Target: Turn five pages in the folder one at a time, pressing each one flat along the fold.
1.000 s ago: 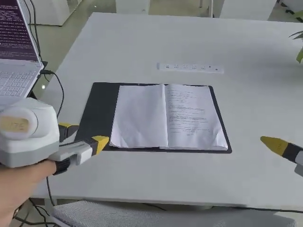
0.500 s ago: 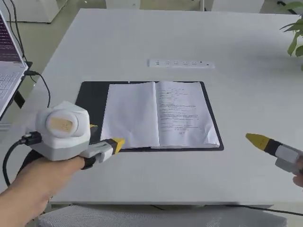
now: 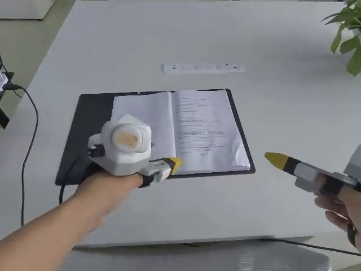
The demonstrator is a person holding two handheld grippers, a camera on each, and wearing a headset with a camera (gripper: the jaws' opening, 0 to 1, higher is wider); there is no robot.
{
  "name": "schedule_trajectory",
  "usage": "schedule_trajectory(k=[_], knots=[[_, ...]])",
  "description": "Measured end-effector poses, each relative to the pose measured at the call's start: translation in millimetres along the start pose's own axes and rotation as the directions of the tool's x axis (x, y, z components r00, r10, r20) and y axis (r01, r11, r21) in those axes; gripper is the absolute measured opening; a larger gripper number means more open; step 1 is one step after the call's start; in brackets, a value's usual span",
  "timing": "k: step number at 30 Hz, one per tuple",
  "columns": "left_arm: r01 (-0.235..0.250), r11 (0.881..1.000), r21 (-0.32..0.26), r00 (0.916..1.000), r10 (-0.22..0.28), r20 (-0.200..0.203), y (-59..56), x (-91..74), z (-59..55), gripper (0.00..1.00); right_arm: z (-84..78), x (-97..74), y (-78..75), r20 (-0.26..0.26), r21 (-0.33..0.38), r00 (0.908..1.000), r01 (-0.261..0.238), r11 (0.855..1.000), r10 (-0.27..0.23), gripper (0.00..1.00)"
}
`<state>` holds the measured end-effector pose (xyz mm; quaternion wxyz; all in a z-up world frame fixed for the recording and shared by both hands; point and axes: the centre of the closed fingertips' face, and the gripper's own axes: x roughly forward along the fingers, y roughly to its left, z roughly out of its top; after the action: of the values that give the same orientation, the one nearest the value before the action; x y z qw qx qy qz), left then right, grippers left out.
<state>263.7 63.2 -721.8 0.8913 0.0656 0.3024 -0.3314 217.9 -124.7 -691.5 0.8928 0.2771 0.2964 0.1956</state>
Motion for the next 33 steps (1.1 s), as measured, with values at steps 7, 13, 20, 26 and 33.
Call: schedule_trajectory(k=[7, 13, 20, 26, 33], knots=[[0.045, 0.999, 0.030, 0.9990, -0.045, 0.006, -23.7, 48.3, 7.9, 0.49, -7.1, 14.8, -6.2, -0.017, 0.024, 0.9998, -0.004, 1.000, 0.005, 0.40], [0.061, 0.998, 0.019, 0.9981, -0.062, 0.006, -37.8, 86.5, 8.4, 0.52, -16.0, 24.8, -7.1, -0.040, 0.041, 0.9991, -0.009, 0.999, 0.011, 0.39], [0.044, 0.996, 0.079, 0.9990, -0.043, -0.010, -46.8, 121.4, -0.3, 0.56, -23.2, 36.8, -10.2, -0.046, 0.073, 0.9988, -0.014, 0.997, 0.018, 0.37], [0.009, 0.993, 0.120, 0.9984, -0.002, -0.057, -42.3, 136.0, -12.7, 0.52, -28.8, 44.0, -16.1, -0.059, 0.099, 0.9980, -0.015, 0.995, 0.021, 0.37], [0.012, 0.994, 0.112, 0.9990, -0.007, -0.043, -41.2, 137.3, -12.4, 0.52, -27.7, 50.0, -19.1, -0.054, 0.110, 0.9982, -0.019, 0.994, 0.025, 0.37]])
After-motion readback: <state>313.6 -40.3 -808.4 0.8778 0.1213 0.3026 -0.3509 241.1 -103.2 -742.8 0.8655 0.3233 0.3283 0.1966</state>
